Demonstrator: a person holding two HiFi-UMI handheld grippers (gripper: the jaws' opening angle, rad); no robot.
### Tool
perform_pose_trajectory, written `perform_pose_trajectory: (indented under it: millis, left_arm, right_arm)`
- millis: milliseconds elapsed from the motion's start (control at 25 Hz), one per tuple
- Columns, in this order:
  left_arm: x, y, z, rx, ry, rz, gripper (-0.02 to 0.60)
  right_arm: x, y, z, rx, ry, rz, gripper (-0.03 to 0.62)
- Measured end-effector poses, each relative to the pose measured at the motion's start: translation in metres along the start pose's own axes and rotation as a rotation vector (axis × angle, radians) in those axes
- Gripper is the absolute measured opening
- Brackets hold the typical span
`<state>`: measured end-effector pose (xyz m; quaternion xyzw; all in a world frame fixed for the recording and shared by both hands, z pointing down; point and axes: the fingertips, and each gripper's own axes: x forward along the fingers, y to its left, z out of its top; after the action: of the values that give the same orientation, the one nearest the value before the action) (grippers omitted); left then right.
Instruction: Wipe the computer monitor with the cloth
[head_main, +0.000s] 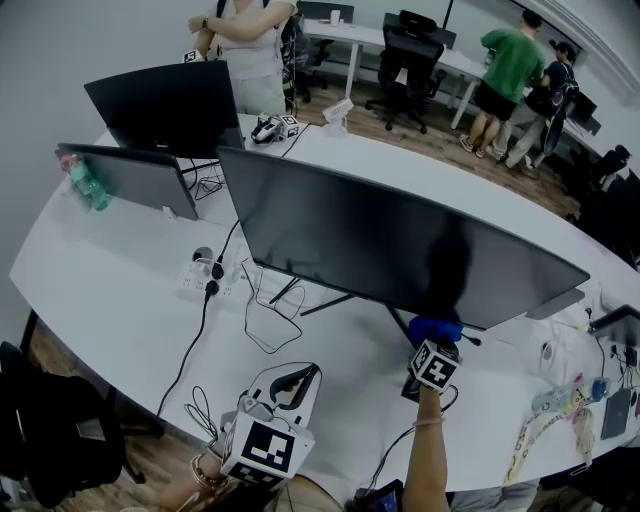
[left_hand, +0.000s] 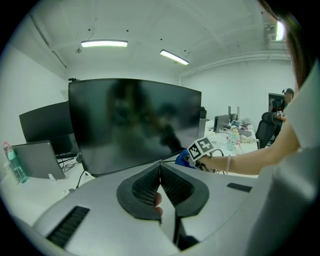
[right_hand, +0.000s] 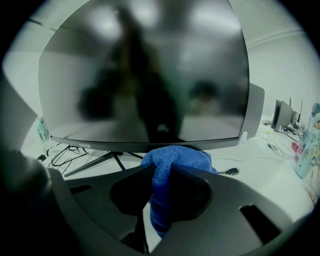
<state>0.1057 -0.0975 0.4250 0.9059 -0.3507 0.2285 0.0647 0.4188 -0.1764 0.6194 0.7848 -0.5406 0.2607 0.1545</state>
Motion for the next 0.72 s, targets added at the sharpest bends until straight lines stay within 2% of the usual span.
perform_pose_trajectory:
  millis: [240, 360, 720]
  left_arm:
    - [-0.005, 0.012, -0.005, -0.008, -0.001, 0.008, 0.009]
    - [-0.008, 0.021, -0.009, 0.013, 0.007, 0.018, 0.009]
    - [-0.019, 0.042, -0.022, -0.006, 0.015, 0.039, 0.009]
  right_arm:
    - [0.001, 0.013, 0.0, -0.01, 0.002, 0.0, 0.072]
    - [0.002, 0.021, 0.0, -0.017, 0.003, 0.003, 0.072]
    - [0.003, 0.043, 0.001, -0.037, 0.006, 0.007, 0.072]
